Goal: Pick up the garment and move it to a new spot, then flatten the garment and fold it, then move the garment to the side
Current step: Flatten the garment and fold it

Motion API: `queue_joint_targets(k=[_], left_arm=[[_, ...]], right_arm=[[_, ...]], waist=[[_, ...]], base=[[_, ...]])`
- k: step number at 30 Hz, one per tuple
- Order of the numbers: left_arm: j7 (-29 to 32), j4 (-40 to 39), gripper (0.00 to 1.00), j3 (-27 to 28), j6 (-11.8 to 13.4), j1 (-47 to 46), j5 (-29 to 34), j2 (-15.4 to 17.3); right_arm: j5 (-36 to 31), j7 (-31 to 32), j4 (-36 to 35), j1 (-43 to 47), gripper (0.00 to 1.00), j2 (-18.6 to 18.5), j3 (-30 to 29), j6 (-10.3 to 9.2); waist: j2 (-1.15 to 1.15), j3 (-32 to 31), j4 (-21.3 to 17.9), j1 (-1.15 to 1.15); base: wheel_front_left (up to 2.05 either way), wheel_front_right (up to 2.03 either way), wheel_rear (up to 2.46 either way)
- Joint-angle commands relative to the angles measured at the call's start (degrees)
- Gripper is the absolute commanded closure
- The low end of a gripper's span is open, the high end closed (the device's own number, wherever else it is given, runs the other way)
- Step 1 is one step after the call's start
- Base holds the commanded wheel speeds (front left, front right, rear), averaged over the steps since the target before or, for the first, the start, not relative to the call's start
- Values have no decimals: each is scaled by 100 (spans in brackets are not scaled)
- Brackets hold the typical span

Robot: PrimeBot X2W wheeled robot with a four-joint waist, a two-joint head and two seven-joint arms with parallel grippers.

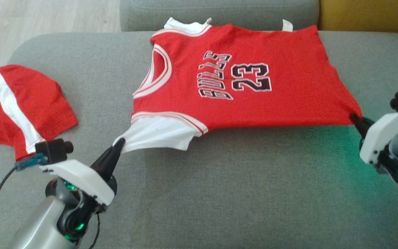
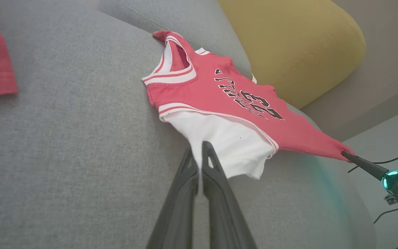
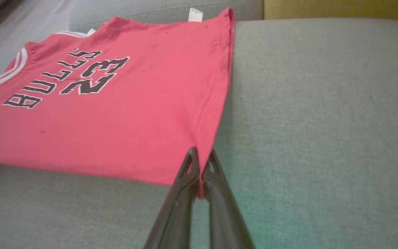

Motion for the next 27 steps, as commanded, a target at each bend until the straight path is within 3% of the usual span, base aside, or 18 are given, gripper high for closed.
queue_joint_targets(k=[1, 19, 27], left_arm=[[84, -252, 100, 231, 1, -131, -143, 339], [1185, -1533, 100, -43, 0, 1000, -1290, 1414], [1632, -1974, 100, -190, 0, 1341, -1359, 1966]], right_arm=[[174, 99, -205, 82, 100, -286, 75, -5], [1490, 1710, -847, 997, 100, -996, 572, -5], [2017, 2637, -1068, 1285, 100, -1222, 507, -5]], waist=[[0, -64, 17, 1], [0, -537, -141, 1], [0, -569, -233, 1]], base=[[0, 0, 0], [0, 0, 0], [0, 0, 0]])
